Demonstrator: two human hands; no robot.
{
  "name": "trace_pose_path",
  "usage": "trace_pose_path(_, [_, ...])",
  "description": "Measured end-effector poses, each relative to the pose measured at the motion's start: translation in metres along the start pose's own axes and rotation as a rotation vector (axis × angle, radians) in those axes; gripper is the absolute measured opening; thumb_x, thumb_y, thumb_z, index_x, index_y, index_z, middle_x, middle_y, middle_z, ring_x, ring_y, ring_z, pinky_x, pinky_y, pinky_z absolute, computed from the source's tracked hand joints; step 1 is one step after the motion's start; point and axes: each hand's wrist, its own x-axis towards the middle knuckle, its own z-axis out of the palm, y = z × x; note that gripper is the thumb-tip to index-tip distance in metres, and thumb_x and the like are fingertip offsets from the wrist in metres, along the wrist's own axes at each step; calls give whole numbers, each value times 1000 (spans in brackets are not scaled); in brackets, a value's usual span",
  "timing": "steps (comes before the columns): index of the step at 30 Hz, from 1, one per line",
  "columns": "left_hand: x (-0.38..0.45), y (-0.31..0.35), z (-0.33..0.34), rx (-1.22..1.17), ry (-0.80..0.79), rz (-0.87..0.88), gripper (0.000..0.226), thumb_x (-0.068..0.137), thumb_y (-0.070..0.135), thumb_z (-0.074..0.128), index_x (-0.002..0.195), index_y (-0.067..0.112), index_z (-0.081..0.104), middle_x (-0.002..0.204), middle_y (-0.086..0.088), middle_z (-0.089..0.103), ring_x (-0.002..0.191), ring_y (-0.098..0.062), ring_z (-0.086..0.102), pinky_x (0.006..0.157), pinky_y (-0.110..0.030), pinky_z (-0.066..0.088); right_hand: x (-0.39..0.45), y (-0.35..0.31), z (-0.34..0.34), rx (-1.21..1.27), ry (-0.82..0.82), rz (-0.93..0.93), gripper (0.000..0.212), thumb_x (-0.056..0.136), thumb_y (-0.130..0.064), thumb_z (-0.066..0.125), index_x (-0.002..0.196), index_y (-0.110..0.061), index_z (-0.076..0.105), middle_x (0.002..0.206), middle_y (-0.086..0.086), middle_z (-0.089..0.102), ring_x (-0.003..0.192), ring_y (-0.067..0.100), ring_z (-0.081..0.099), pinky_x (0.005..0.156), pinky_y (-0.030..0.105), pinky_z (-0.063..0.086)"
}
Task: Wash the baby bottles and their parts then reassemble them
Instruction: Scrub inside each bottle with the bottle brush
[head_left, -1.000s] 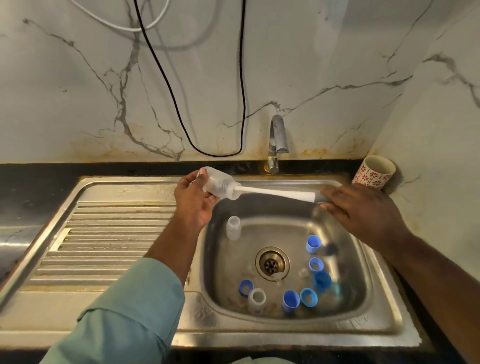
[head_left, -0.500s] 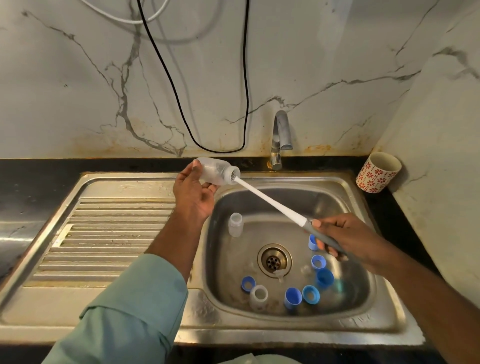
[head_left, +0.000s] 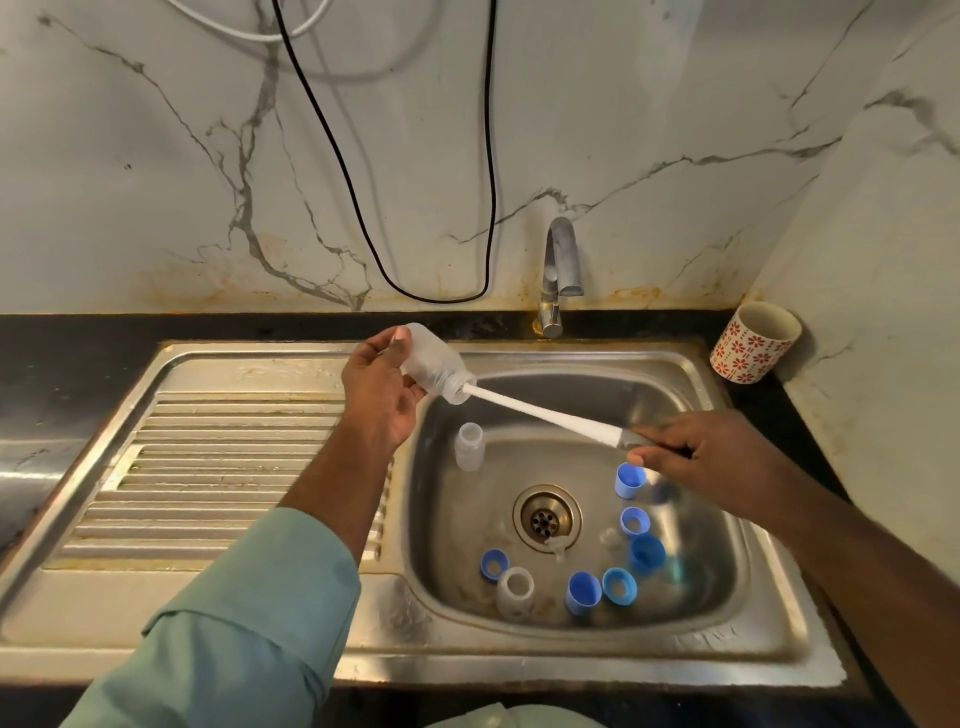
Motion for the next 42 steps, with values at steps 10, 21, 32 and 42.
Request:
trace_pose_path(10, [-3,-6,6,139,63,93,22,91,12,69,111,9,60,115,-11,62,110,-34,62,78,-47,61,-9,-24,-10,-373,151,-83,26,90,-43,63,99,-20,72,91,1,68,77,19,64,67,38,56])
trace_pose_path(21, [-4,-1,5,-346,-112,-95,75,77,25,70,145,6,43,138,-19,53,111,-36,62,64,-42,61,-14,-3,35,841,-303,324,35,73,-30,73,86,2,69,64,14,58,40,13,41,37,19,33])
trace_pose_path(32, [2,7,10,-158,-20,-104,65,84,8,76,132,24,35,124,-14,47,114,-39,55,77,-52,60,-15,-35,67,1046,-314,449,42,90,-37,59,94,4,68,62,14,57,39,16,43,36,22,35])
trace_pose_path(42, [5,2,3,178,20,206,62,83,10,77,128,29,39,130,-12,47,113,-33,57,74,-46,62,13,-58,-9,-530,125,-76,27,93,-36,61,117,-30,52,108,-8,56,89,11,59,73,27,49])
